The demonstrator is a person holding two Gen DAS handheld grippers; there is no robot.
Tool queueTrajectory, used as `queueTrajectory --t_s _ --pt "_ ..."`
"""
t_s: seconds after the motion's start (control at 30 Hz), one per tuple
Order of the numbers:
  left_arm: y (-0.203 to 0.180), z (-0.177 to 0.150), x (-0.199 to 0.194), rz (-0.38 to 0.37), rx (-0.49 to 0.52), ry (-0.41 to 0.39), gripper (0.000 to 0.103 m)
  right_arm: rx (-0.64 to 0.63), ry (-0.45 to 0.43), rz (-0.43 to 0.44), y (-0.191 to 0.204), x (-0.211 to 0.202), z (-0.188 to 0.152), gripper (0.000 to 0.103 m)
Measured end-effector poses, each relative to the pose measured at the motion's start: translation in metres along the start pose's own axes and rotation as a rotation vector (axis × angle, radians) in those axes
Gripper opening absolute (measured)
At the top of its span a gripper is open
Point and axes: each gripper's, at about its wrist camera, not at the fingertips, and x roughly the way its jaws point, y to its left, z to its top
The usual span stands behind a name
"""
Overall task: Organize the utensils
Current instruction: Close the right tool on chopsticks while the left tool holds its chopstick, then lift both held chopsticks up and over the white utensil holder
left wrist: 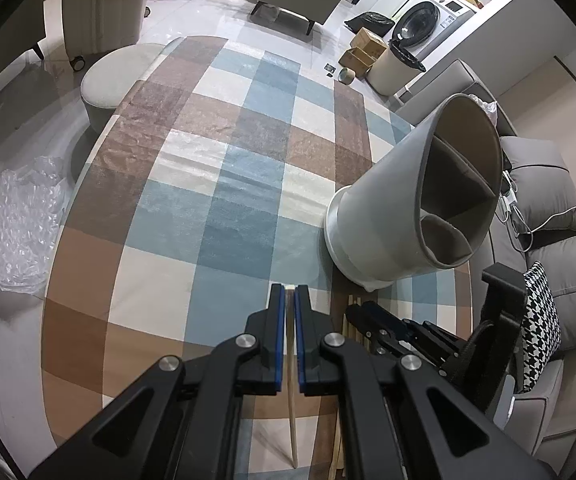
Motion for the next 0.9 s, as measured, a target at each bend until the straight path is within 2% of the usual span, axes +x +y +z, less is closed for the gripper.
queueTrajectory --t_s 0.07,0.17,0.53,0.73,0.9 --pt "0.0 0.0 0.0 -0.002 -0.001 -0.001 0.001 0.004 -0.001 -0.007 0.002 0.001 0.001 0.006" --pt "0.0 0.0 0.0 0.0 0.003 0.0 0.0 0.017 -0.009 -0.013 0.002 0.001 0.004 0.003" --pt "-0.003 0.0 0.002 0.008 0.013 0.011 0.0 0.035 -0.094 0.032 -0.007 -0.026 -0.002 0.003" --pt "-0.015 -0.004 -0.006 0.0 0.042 0.009 0.0 0.022 -0.226 0.041 -0.009 -0.081 -0.021 0.003" --pt "-0.035 -0.013 -0.023 -0.01 0.139 -0.004 0.0 0.007 -0.359 0.03 -0.011 -0.127 -0.041 0.002"
